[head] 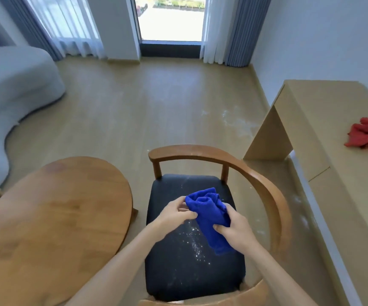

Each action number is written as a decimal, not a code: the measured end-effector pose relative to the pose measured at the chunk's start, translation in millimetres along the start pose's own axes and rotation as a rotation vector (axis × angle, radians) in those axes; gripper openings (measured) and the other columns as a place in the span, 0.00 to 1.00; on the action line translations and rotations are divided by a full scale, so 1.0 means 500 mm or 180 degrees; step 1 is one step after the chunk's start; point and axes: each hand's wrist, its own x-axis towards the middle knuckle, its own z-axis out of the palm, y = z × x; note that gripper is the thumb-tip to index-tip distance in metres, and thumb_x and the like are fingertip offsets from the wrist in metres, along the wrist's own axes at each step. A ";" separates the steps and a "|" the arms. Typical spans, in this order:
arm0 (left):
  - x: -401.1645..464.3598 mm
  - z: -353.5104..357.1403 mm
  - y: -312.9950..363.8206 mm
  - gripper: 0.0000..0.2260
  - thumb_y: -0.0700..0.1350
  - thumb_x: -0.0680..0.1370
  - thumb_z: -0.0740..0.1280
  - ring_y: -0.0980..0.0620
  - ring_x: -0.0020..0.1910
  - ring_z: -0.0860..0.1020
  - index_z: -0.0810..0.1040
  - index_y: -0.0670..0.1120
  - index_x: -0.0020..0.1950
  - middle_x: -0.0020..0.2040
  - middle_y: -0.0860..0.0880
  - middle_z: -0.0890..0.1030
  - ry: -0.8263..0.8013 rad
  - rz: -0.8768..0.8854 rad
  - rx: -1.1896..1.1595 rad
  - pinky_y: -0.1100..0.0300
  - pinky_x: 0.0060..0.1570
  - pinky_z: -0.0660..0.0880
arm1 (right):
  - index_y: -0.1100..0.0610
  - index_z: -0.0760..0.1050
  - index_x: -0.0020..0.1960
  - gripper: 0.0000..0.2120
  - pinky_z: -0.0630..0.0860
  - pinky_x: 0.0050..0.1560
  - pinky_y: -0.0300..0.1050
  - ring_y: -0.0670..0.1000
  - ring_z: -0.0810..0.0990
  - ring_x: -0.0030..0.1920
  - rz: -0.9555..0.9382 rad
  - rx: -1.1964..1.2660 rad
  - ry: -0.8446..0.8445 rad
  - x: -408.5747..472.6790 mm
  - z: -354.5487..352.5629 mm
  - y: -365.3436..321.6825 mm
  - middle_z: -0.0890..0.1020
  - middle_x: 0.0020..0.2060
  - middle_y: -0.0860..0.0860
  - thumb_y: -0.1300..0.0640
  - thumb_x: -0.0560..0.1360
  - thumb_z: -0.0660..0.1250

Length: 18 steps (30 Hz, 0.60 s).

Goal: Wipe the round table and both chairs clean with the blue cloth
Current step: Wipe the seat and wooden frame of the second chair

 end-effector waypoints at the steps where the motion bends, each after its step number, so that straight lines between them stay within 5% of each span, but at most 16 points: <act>1: 0.021 -0.016 -0.020 0.19 0.46 0.76 0.69 0.55 0.59 0.77 0.71 0.58 0.64 0.63 0.55 0.77 0.0147 -0.0031 0.0205 0.58 0.59 0.75 | 0.45 0.68 0.63 0.20 0.72 0.39 0.29 0.41 0.79 0.47 -0.0057 -0.0173 -0.0049 0.028 0.003 0.007 0.79 0.47 0.38 0.60 0.75 0.68; 6: 0.144 -0.095 -0.160 0.26 0.52 0.80 0.60 0.52 0.75 0.59 0.59 0.51 0.77 0.76 0.52 0.60 0.1146 -0.0291 0.1814 0.53 0.72 0.60 | 0.44 0.66 0.65 0.22 0.70 0.38 0.32 0.44 0.78 0.42 -0.0284 -0.1051 -0.0119 0.175 0.027 0.078 0.79 0.45 0.39 0.60 0.75 0.64; 12: 0.261 -0.132 -0.322 0.27 0.54 0.82 0.52 0.49 0.78 0.46 0.50 0.49 0.79 0.79 0.48 0.48 0.0879 -0.0638 0.2869 0.52 0.76 0.49 | 0.45 0.66 0.65 0.23 0.71 0.41 0.41 0.49 0.76 0.43 -0.0101 -0.1631 -0.0159 0.325 0.066 0.186 0.79 0.46 0.42 0.62 0.74 0.61; 15: 0.304 -0.164 -0.325 0.26 0.54 0.82 0.51 0.49 0.78 0.45 0.50 0.48 0.79 0.80 0.48 0.47 0.1000 -0.0465 0.3011 0.52 0.76 0.47 | 0.44 0.66 0.65 0.22 0.67 0.37 0.38 0.48 0.74 0.42 -0.0035 -0.1784 -0.0197 0.382 0.081 0.208 0.78 0.46 0.41 0.61 0.74 0.61; 18: 0.347 -0.213 -0.259 0.22 0.49 0.81 0.56 0.43 0.76 0.58 0.64 0.42 0.74 0.76 0.41 0.61 0.1573 0.0299 0.3086 0.49 0.73 0.56 | 0.44 0.66 0.65 0.21 0.68 0.40 0.39 0.48 0.76 0.44 -0.0053 -0.1816 -0.0252 0.429 0.090 0.206 0.79 0.48 0.41 0.60 0.75 0.61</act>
